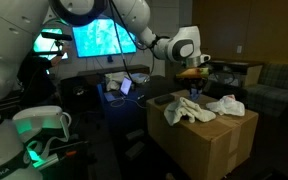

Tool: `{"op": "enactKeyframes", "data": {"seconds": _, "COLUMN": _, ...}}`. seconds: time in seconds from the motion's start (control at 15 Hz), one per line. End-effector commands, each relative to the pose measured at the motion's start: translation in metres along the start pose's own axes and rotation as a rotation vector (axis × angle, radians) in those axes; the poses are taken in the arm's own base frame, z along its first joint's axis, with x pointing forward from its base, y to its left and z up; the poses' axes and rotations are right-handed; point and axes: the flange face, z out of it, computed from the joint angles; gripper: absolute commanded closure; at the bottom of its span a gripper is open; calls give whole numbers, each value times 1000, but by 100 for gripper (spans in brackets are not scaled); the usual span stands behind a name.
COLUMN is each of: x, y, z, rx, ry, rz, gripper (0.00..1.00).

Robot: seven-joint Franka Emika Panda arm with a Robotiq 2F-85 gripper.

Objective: Switch all the objects from the box and the table

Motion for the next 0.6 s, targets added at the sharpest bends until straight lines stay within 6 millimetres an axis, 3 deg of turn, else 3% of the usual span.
{"op": "enactKeyframes", "data": {"seconds": 0.0, "x": -33, "y": -19, "z": -32, "rx": -34, "ry": -27, "rz": 38, "gripper": 86}}
{"op": "enactKeyframes", "data": {"seconds": 0.53, "x": -114, "y": -75, "z": -67, "rx": -24, "ry": -83, "rz": 173, "gripper": 87}}
